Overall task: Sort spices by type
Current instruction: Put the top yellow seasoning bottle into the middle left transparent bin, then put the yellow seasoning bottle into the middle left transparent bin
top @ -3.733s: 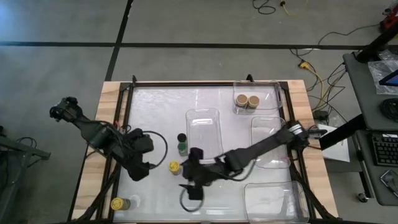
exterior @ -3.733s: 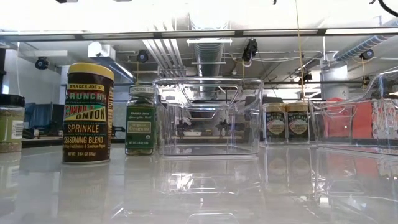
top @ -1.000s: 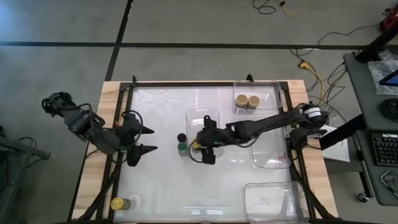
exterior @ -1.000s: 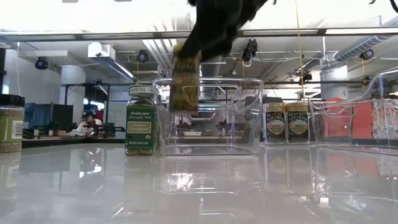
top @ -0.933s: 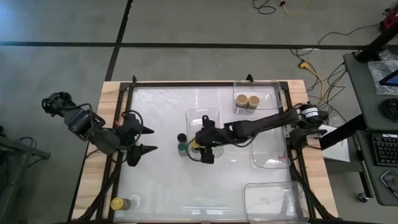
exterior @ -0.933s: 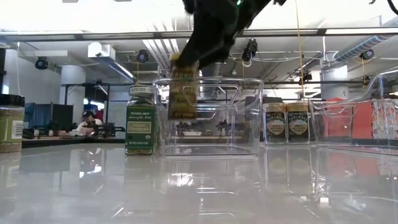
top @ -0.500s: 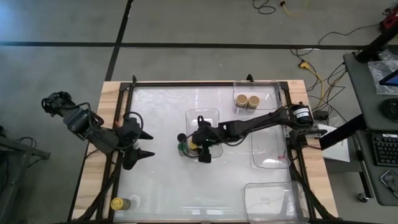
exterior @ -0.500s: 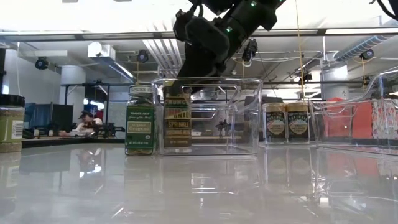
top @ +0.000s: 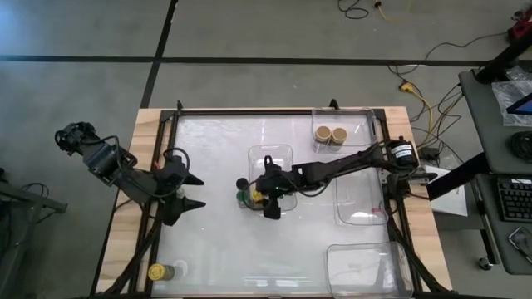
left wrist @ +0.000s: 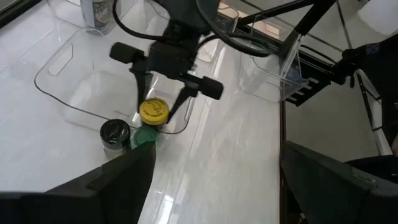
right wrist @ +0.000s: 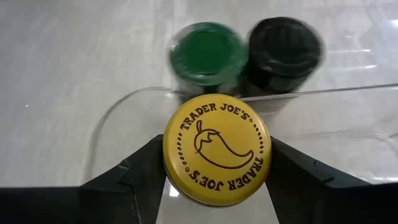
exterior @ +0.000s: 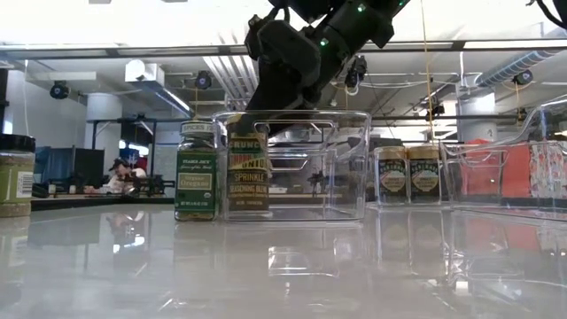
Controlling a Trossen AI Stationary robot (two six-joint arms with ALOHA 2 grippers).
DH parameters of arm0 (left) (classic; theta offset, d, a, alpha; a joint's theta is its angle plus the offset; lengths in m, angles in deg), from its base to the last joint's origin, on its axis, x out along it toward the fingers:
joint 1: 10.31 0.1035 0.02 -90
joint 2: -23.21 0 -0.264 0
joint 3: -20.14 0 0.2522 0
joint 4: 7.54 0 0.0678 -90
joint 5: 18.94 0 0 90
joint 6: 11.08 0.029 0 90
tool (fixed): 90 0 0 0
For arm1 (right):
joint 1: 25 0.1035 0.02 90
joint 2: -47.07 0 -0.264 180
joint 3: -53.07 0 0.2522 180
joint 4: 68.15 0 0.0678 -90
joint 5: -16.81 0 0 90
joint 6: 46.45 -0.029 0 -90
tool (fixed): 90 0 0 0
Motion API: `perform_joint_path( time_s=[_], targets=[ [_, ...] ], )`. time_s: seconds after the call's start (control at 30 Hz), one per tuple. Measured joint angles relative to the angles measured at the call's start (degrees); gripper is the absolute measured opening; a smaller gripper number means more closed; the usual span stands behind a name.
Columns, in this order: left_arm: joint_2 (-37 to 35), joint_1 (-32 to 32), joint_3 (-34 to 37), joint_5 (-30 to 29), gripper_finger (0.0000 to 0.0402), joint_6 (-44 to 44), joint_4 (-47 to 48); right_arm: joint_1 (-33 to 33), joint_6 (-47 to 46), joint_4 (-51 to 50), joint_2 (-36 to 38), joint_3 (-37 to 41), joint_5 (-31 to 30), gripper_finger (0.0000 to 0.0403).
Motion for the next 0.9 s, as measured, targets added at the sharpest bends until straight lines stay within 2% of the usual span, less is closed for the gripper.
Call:
perform_joint_path(
  time_s=[0.17, 0.4, 0.63, 0.9],
  targets=[
    [1.5, 0.0, 0.0, 0.0, 0.0327, 0.0, 0.0, 0.0, 0.0, 0.0, 0.0, 0.1, 0.1, 0.0228],
    [3.8, 0.0, 0.0, 0.0, 0.0327, -1.3, 0.2, 0.0, 0.1, 0.0, 0.0, 0.2, 0.0, 0.0265],
    [2.5, 0.0, 0.0, 2.1, 0.0327, -0.7, 2.2, 0.1, 0.0, -0.3, 0.0, 0.0, 0.0, 0.0297],
    [1.3, 0.0, 0.0, 2.6, 0.0327, -4.2, 5.9, 0.4, 0.4, -1.1, 1.0, -2.7, 0.0, 0.0336]
  ],
)
